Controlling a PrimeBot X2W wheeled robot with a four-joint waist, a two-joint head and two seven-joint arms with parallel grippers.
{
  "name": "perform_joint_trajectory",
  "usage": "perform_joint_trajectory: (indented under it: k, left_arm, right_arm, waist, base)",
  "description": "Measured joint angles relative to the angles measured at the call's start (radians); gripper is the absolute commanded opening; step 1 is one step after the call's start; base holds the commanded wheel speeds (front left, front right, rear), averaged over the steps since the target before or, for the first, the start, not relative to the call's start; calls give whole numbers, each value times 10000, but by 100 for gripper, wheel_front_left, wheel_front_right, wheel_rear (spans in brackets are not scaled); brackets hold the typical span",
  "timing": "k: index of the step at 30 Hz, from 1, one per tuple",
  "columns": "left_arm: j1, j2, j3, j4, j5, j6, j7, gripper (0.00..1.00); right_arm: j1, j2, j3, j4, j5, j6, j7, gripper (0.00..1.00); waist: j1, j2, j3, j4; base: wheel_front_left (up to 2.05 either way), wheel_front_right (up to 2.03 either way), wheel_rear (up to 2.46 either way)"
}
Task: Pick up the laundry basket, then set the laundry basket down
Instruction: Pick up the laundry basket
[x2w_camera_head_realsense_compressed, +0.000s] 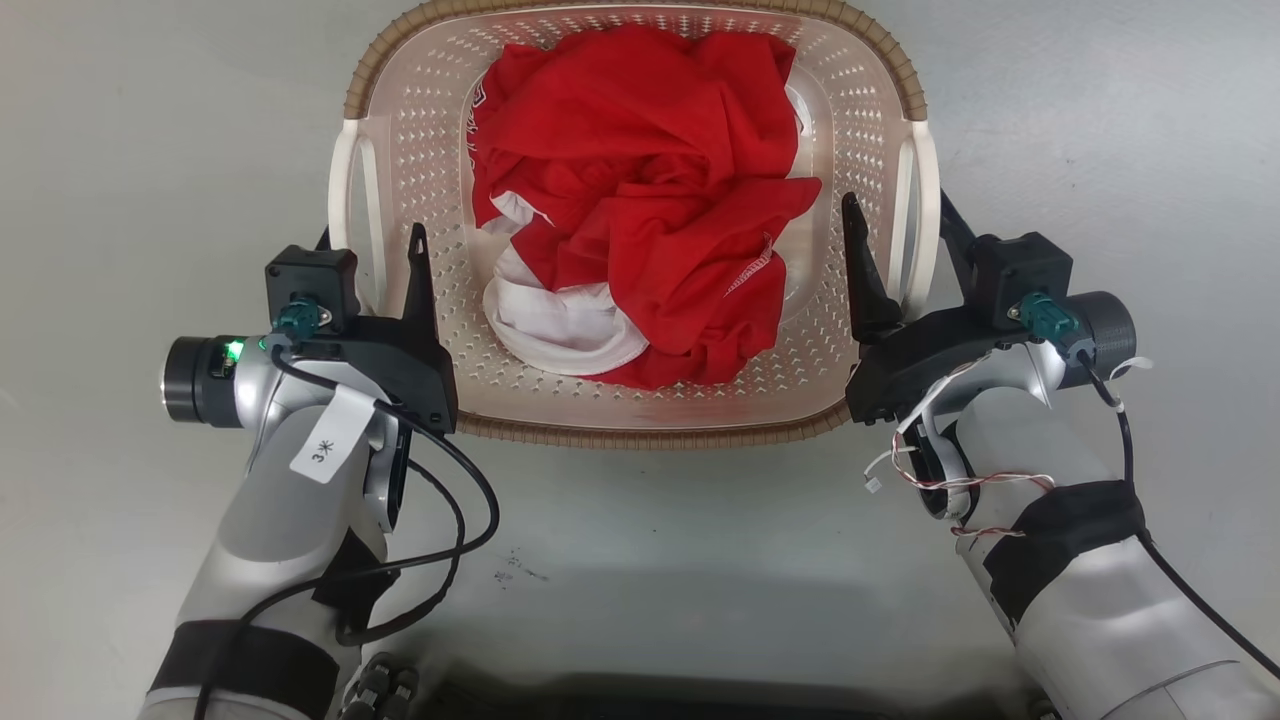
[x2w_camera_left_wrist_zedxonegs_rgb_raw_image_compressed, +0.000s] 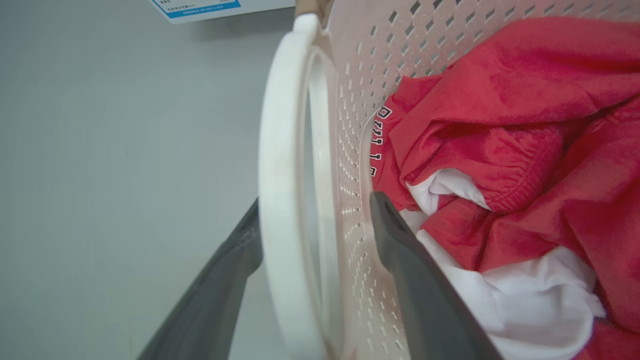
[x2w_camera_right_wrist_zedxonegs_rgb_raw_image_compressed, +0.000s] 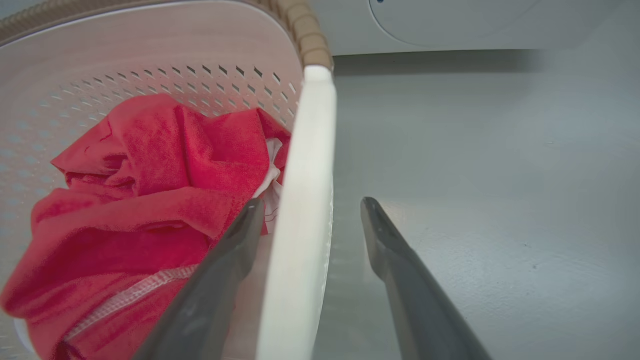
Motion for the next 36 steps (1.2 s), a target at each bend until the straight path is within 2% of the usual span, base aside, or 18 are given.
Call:
perform_joint_trajectory:
  k: [6, 7, 8, 9, 10, 11, 12, 13, 15, 36]
  left_arm:
    - [-201, -6, -349, 343, -102, -98, -23, 100]
    - [-216, -10, -407, 401, -109, -100, -40, 92]
    - [-217, -10, -447, 443, -151, -144, -40, 67]
    - [-219, -8, -497, 476, -205, -182, -40, 47]
    - [-221, -6, -587, 500, -242, -184, -40, 34]
    - [-226, 12, -658, 525, -263, -182, -42, 34]
    - [-229, 25, -721, 550, -291, -184, -42, 12]
    - [-230, 35, -779, 575, -328, -240, -48, 0]
    - [-227, 44, -951, 644, -433, -270, -52, 0]
    - [501, 12, -2389, 897, -2125, 25, -40, 0]
  right_arm:
    - [-56, 0, 316, 242, 391, -21, 2, 100]
    - [-92, 0, 374, 263, 435, -82, 0, 100]
    - [-152, 0, 414, 293, 470, -90, 2, 100]
    - [-221, 0, 460, 313, 525, -92, 0, 83]
    - [-259, 0, 495, 328, 558, -98, 0, 56]
    - [-272, 0, 533, 370, 612, -98, 0, 56]
    - [-275, 0, 583, 443, 642, -98, 0, 44]
    - [-275, -2, 604, 497, 700, -123, 0, 34]
    - [-275, -63, 610, 593, 876, -234, -2, 0]
    - [104, -54, 1467, 1864, 2280, -276, -29, 0]
  waist:
    - [0, 0, 12, -7]
    - [0, 0, 11, -11]
    - [0, 1, 7, -15]
    - [0, 0, 3, -21]
    - [0, 0, -4, -28]
    - [0, 0, -11, -35]
    - [0, 0, -21, -42]
    - [0, 0, -33, -48]
    - [0, 0, -81, -58]
    - [-2, 0, -1693, -295]
  base:
    - [0, 0, 0]
    - [0, 0, 0]
    - [0, 0, 0]
    - [0, 0, 0]
    - [0, 0, 0]
    - [0, 0, 0]
    - [0, 0, 0]
    - [0, 0, 0]
    - [0, 0, 0]
    - [0, 0, 0]
